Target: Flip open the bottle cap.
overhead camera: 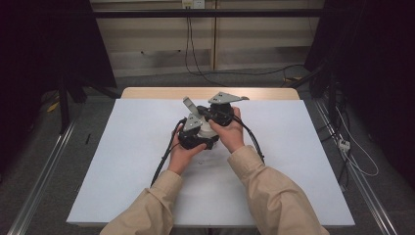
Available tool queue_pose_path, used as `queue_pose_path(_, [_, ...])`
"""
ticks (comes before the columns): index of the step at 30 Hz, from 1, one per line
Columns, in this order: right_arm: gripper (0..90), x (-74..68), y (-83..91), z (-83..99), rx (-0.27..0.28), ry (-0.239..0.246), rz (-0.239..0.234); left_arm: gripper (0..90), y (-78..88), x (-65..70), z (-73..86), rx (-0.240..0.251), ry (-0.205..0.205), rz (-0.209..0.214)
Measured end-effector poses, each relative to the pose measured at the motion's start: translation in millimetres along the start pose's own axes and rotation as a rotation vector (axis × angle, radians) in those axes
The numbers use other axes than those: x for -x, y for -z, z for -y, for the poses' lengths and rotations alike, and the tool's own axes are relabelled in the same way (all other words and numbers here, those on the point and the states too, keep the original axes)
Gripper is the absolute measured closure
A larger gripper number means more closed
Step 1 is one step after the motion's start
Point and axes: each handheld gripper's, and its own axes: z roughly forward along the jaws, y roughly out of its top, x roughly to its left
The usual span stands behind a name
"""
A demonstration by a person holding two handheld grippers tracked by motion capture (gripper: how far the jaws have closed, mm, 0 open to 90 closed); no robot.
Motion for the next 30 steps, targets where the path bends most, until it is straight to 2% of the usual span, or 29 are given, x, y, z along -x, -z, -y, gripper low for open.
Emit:
queue_pose_path(4, [90.0,-0.6,-1.4,0.3,0.003,-0.001,-0.003,18.3,2.8,0.0,2.4,0.011,-0.003,0.001])
queue_pose_path(10, [90.0,0.8,-1.7,-2.4,0.017,-0.009,-0.005,18.6,2.2,0.5,1.6,0.002,-0.047,0.002])
queue_pose_path(16, [90.0,-3.3,-6.2,-5.3,-0.008,0.016,-0.010,18.8,2.2,0.1,2.1,0.005,-0.032,0.015])
queue_pose_path(17, [90.0,-3.1,-7.2,-5.5,-0.016,0.010,-0.010,18.7,2.4,0.1,1.7,0.002,-0.046,0.009])
queue_pose_path(20, [90.0,-0.9,-10.4,-4.3,-0.045,-0.006,-0.023,18.8,1.7,0.8,2.1,0.006,-0.037,0.015])
queue_pose_path(30, [90.0,-0.6,-8.9,-3.2,-0.050,-0.014,-0.029,18.4,1.8,0.2,2.2,0.008,-0.030,0.018])
